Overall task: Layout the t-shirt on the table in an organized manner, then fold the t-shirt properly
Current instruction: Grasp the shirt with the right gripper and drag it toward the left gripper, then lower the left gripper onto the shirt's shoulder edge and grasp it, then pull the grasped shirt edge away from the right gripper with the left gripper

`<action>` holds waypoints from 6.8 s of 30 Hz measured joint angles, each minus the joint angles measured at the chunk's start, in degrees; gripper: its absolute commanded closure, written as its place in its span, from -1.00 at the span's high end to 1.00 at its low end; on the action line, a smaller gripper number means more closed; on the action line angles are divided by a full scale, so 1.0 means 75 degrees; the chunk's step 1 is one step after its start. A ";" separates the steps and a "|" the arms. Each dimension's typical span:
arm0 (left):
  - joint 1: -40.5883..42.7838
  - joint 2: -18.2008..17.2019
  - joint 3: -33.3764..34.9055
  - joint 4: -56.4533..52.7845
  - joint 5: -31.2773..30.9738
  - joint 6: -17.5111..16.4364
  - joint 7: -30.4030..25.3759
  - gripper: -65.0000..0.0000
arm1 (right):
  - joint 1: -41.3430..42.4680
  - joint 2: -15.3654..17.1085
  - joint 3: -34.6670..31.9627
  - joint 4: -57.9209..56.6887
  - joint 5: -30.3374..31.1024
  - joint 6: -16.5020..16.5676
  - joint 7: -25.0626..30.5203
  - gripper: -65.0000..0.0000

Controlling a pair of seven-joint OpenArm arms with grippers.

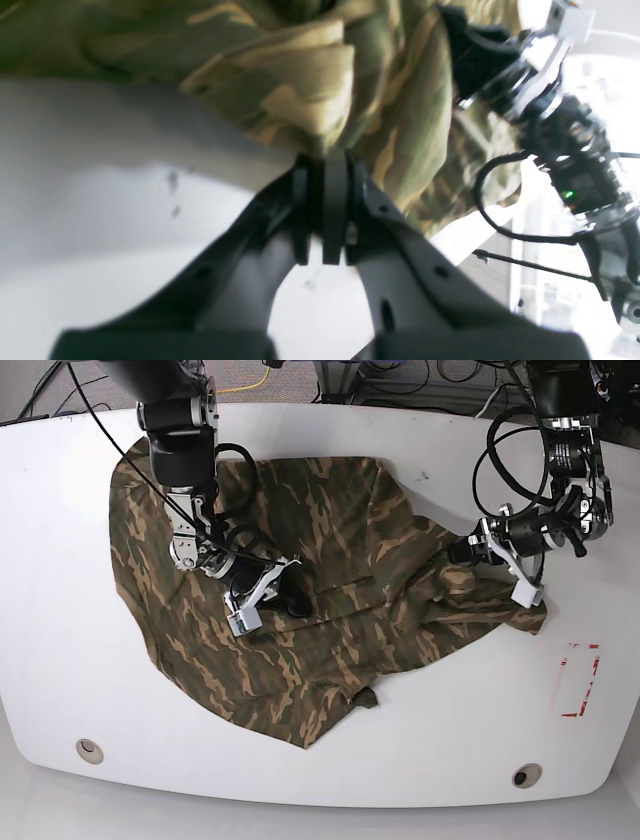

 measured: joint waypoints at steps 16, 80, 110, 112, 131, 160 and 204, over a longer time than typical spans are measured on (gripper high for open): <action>0.1714 -0.0609 -0.1201 0.0286 -0.1443 0.0006 0.0137 -1.00 | 0.0099 0.0178 0.0023 -0.0038 -0.0006 -0.0440 0.0055 -0.92; -0.0924 0.0702 -0.1818 -0.3450 -0.1282 0.0720 0.0227 0.38 | -0.0070 0.0166 0.0044 0.0149 -0.0006 -0.0606 0.0163 -0.92; -0.1052 0.1457 -0.1740 -0.2605 0.0356 0.0717 0.0204 -0.92 | -0.0152 0.0111 0.0050 0.0207 -0.0003 -0.0664 0.0216 -0.92; -0.1011 0.1405 -0.1641 -0.2500 0.0356 0.0720 0.0318 -0.92 | -0.0154 0.0108 0.0052 0.0207 -0.0003 -0.0667 0.0219 -0.92; 0.0533 0.0268 -0.1562 -0.0863 -0.0839 0.0688 0.0930 -0.92 | -0.0143 0.0108 0.0058 0.0207 -0.0006 -0.0667 0.0213 -0.92; 0.3853 -0.0571 -0.3652 0.1306 -0.1268 0.0662 0.1539 -0.91 | -0.0108 0.0102 0.0055 0.0207 -0.0012 -0.0664 0.0149 -0.92; -0.0682 -0.0603 -0.3209 -0.0341 -0.1110 0.0688 0.1574 0.12 | -0.1105 0.0134 0.0090 0.5004 -0.0673 -0.1029 -0.2908 0.56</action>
